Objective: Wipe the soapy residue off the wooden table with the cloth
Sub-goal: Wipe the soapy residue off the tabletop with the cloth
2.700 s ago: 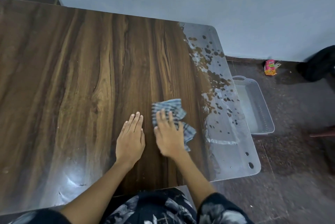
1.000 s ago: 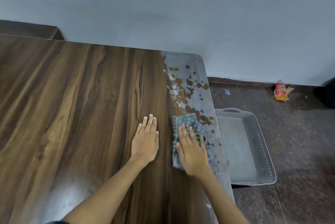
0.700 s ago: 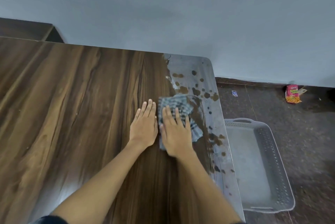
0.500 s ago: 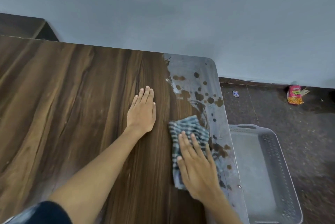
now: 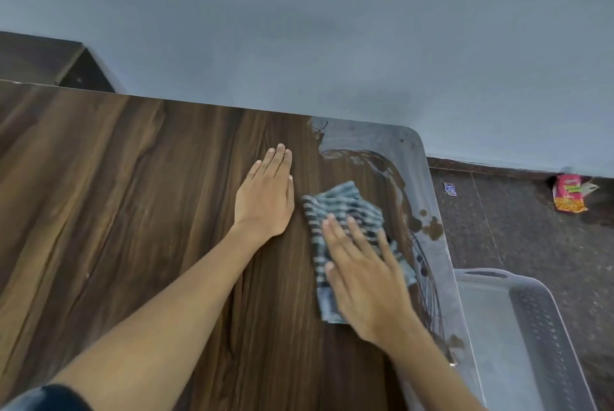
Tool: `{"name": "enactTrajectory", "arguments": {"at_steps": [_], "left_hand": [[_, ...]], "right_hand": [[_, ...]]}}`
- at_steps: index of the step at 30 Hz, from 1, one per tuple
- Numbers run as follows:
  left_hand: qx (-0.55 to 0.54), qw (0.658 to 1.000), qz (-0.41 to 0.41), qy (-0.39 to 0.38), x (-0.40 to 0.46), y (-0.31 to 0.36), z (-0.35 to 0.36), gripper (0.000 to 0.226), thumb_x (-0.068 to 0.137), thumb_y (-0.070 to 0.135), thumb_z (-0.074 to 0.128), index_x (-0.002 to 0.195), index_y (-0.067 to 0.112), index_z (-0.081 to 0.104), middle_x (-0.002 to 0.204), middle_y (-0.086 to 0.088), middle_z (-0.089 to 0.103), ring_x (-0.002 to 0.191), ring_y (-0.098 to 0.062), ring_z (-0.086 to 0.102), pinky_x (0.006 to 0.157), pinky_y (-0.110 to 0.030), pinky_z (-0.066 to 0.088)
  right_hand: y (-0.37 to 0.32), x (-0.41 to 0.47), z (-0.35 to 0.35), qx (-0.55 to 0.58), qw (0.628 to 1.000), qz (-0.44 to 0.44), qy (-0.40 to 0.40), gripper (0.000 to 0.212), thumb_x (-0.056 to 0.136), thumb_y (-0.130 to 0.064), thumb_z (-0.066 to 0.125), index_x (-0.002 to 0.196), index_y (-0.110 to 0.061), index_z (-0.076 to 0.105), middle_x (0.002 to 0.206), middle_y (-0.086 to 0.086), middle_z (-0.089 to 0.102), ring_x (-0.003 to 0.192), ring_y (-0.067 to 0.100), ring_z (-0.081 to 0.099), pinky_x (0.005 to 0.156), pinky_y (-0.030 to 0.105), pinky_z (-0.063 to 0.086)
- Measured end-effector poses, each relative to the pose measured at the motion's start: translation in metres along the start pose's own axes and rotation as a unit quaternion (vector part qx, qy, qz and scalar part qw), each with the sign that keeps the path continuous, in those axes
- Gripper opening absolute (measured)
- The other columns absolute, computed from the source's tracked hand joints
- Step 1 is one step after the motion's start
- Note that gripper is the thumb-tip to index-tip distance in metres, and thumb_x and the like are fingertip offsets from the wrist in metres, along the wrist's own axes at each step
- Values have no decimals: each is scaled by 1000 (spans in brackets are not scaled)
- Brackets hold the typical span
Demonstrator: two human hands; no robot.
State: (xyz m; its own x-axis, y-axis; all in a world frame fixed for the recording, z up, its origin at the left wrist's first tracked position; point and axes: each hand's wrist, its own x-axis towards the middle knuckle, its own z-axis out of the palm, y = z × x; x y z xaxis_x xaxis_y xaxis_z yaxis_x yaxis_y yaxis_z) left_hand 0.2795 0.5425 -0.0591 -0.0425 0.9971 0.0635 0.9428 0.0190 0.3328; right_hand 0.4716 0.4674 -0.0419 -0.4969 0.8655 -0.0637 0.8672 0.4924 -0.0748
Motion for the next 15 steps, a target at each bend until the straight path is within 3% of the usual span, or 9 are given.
{"name": "enactTrajectory", "arguments": {"at_steps": [4,8,11,13,15], "left_hand": [[10,1000,-2,22,-3,0,4,50,100,25,18,148,12,12,157,-1,9,144,-12,6,115,-26,2],[7,999,-5,35,-1,1,4,50,99,26,19,148,12,15,156,-1,13,143,-12,9,115,-26,4],[2,999,-2,33,-2,1,4,51,99,27,17,148,13,14,156,1,12,143,-10,7,115,-24,2],[-4,1000,0,28,-3,1,4,52,98,28,16,148,13,13,156,1,11,143,-9,7,115,-24,2],[-8,999,-2,32,-3,0,4,52,98,28,16,148,13,14,156,1,12,143,-9,7,115,-23,2]], "right_hand": [[48,58,-9,-23,992,121,-5,65,92,-46,-5,151,-18,3,157,-5,5,145,19,2,113,44,-9],[42,147,-10,-6,985,171,-12,57,100,-39,8,151,-16,-2,159,1,-2,145,23,-4,112,48,-12],[14,147,-7,-11,997,81,3,55,101,-37,13,151,-16,2,158,0,3,145,24,0,113,47,-10],[5,110,-5,-15,1000,-16,16,55,99,-38,11,151,-18,9,157,-2,11,145,21,6,115,44,-8],[13,75,-6,-15,998,-54,11,57,96,-42,6,149,-20,10,155,-4,14,144,17,9,116,42,-6]]}}
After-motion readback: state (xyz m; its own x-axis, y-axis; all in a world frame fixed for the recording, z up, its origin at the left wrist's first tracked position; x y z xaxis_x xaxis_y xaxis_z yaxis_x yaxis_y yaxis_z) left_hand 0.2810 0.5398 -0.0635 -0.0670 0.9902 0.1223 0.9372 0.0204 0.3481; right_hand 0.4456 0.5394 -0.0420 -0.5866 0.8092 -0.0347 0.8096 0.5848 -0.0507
